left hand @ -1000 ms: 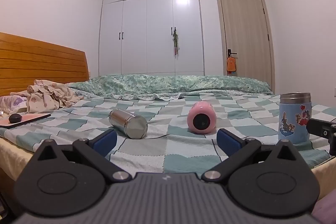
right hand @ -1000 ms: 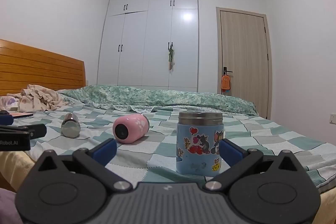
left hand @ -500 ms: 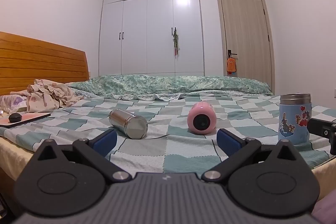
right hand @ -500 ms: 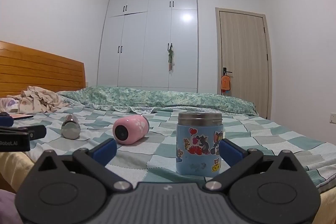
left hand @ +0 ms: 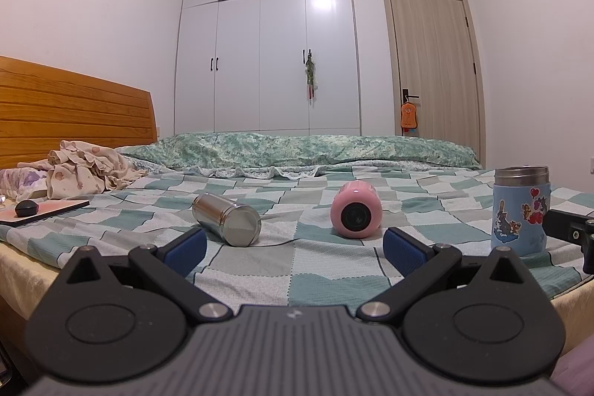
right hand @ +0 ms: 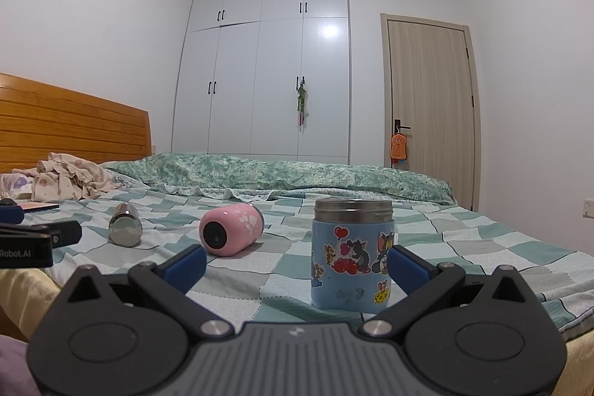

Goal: Flip cup upright

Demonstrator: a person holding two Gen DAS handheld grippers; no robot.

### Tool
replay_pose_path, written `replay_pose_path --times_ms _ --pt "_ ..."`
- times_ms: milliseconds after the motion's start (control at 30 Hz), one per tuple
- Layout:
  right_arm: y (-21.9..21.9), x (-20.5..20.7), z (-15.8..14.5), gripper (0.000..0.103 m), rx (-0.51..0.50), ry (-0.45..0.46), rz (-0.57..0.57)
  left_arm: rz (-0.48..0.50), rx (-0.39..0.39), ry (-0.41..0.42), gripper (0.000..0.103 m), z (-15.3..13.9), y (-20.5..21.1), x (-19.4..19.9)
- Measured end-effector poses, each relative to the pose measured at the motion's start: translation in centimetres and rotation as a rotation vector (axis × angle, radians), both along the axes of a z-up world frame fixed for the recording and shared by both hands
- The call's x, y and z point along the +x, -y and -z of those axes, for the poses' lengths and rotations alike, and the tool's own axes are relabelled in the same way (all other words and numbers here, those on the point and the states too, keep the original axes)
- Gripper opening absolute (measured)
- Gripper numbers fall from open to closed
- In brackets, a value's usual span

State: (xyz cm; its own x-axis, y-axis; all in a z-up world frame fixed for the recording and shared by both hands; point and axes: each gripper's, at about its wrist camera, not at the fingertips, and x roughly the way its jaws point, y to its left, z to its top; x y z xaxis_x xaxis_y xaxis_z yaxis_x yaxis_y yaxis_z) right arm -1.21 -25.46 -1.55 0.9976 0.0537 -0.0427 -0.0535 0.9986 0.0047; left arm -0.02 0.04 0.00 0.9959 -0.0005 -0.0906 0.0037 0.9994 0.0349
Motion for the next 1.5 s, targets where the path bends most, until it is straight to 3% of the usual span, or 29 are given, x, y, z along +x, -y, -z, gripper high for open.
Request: replay_pose_path --times_ms 1500 --pt "0.0 0.03 0.01 0.103 0.002 0.002 0.0 0.0 -0.003 0.005 0.103 -0.47 0.35 -0.1"
